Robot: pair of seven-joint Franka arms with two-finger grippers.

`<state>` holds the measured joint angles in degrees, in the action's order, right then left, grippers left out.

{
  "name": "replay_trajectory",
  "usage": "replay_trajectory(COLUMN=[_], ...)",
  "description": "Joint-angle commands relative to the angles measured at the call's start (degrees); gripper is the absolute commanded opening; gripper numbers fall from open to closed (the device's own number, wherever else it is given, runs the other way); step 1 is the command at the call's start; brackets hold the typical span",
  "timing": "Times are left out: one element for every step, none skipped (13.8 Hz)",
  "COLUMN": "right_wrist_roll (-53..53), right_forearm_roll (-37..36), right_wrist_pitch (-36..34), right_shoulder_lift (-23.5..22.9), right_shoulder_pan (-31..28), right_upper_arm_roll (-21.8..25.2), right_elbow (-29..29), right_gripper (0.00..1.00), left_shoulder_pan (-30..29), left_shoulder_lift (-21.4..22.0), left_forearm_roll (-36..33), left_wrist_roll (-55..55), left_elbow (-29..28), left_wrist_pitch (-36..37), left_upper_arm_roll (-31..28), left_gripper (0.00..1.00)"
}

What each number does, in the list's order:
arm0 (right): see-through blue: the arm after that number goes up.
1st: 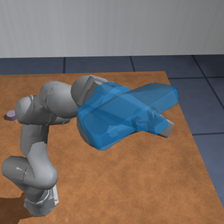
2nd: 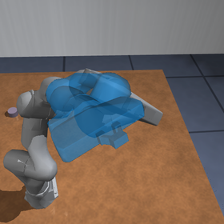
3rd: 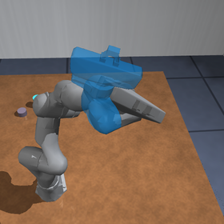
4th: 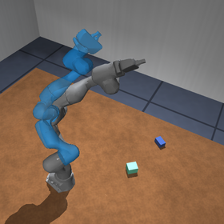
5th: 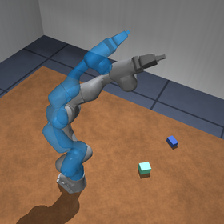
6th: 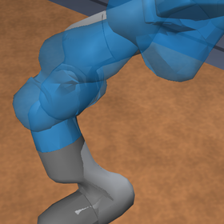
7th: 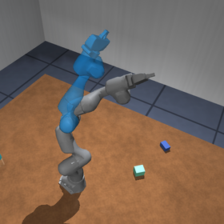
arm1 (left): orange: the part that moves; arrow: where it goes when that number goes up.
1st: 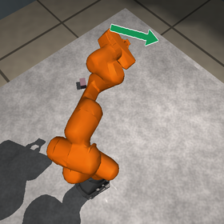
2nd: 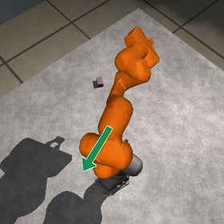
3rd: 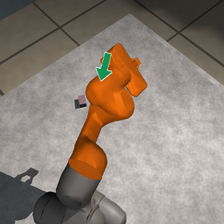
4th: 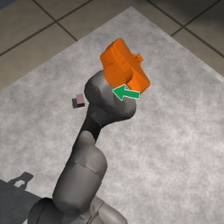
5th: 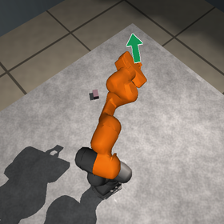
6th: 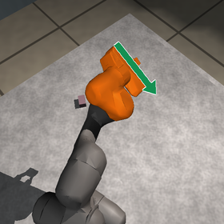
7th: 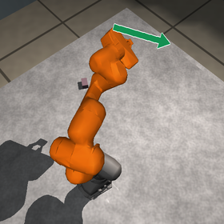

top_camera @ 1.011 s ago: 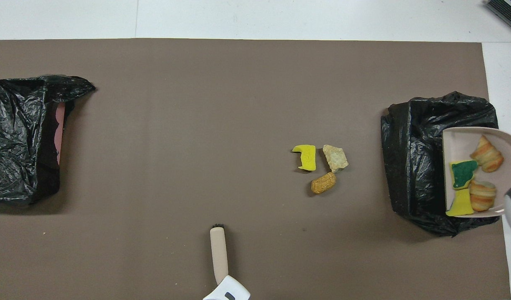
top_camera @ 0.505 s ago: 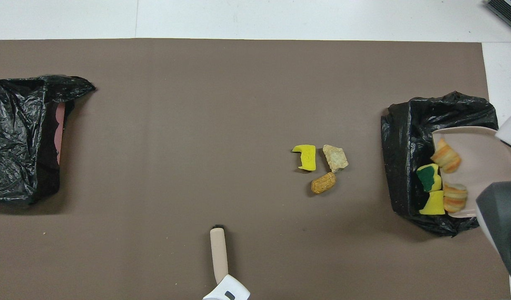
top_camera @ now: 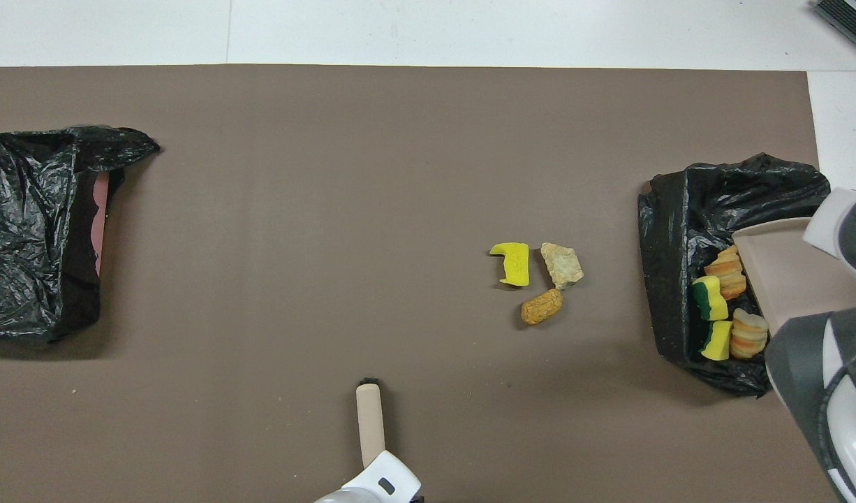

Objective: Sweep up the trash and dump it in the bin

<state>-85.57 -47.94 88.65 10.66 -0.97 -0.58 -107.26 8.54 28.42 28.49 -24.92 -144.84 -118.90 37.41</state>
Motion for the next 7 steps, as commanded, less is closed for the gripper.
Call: replay_trajectory(right_wrist_roll=[6.86,13.44,21.42,28.64,34.36,40.60,48.23], right_forearm_roll=[6.60,9.59,14.66,19.76,23.81,28.46,31.73], right_wrist_pitch=[-7.67,-9.35,-10.33,-10.51,-10.51,-10.51,-10.43], right_shoulder_lift=[0.58,1.11,1.64,2.08,2.69,2.70,2.52], right_shoulder_pan=[0.09,0.00,0.00,0.00,0.00,0.09,0.70], right_upper_arm_roll=[-2.57,-5.10,-6.26,-6.79,-7.32,-8.20,-9.42], right_elbow=[4.07,3.90,3.81,3.46,2.76,2.49,2.40], right_gripper=[0.00,0.00,0.00,0.00,0.00,0.00,0.00], left_shoulder_pan=[-0.02,-0.02,0.07,0.94,1.56,1.65,1.57], left_shoulder_lift=[-4.40,-7.65,-10.20,-12.75,-14.87,-16.80,-18.47], left_forearm_roll=[-11.57,-15.79,-19.49,-23.01,-25.39,-25.94,-26.03], left_wrist_roll=[4.33,6.18,7.94,10.48,13.03,14.62,16.81], left_elbow=[8.49,13.22,17.97,22.10,26.32,31.06,35.55], left_wrist_pitch=[7.08,9.80,11.75,12.98,13.69,14.83,16.58], left_upper_arm_roll=[-10.99,-15.04,-18.65,-22.17,-25.68,-28.68,-31.14], left_gripper=[1.00,1.00,1.00,1.00,1.00,1.00,1.00])
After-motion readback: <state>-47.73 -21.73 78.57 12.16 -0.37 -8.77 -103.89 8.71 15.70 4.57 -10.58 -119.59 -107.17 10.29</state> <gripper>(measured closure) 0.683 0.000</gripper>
